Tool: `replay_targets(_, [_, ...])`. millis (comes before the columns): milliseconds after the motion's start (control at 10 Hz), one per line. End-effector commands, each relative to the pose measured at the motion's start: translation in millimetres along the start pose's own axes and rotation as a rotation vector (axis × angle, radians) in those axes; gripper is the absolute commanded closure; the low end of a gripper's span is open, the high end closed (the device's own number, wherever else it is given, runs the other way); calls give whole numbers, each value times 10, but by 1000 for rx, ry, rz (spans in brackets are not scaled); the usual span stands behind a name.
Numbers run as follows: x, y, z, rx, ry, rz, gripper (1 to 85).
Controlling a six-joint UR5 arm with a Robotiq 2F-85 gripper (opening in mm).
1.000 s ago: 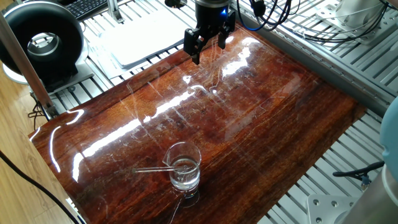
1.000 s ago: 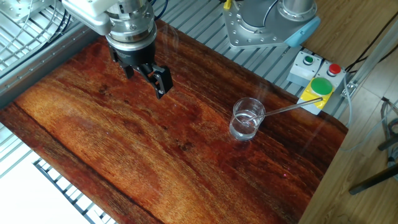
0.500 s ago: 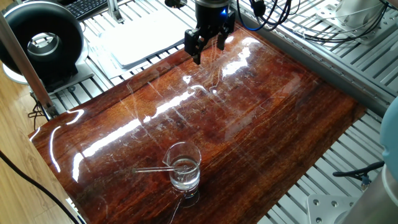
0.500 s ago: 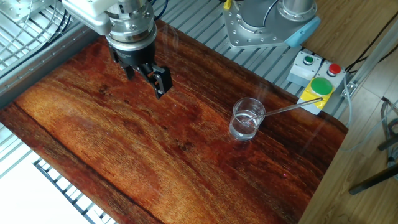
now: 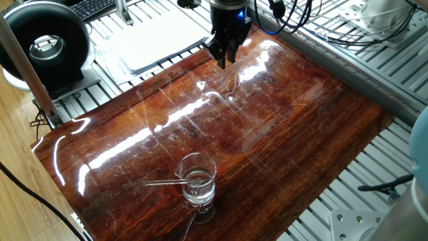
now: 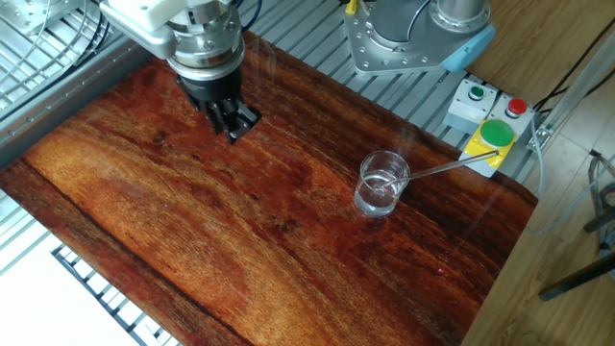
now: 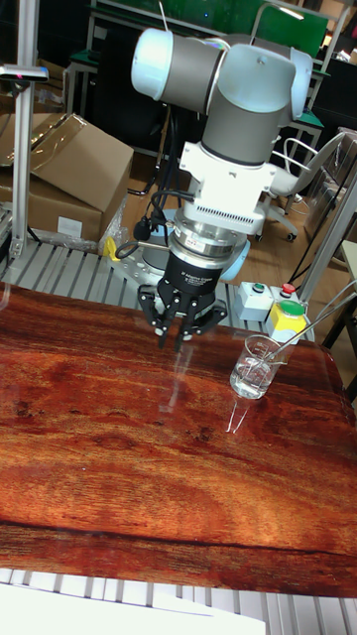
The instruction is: Stir the beaker with a glass rod
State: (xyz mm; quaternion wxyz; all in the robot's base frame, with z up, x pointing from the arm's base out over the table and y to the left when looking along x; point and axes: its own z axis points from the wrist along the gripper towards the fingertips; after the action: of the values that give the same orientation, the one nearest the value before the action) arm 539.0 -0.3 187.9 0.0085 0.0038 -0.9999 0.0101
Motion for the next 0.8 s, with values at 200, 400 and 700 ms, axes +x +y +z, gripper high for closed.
replay_targets(200, [-2,22,-6,-7,-1,2,847])
replay_targets(400, [-2,27,-7,-9,-1,1,847])
replay_targets(700, [-12,31,-7,-10,-4,2,847])
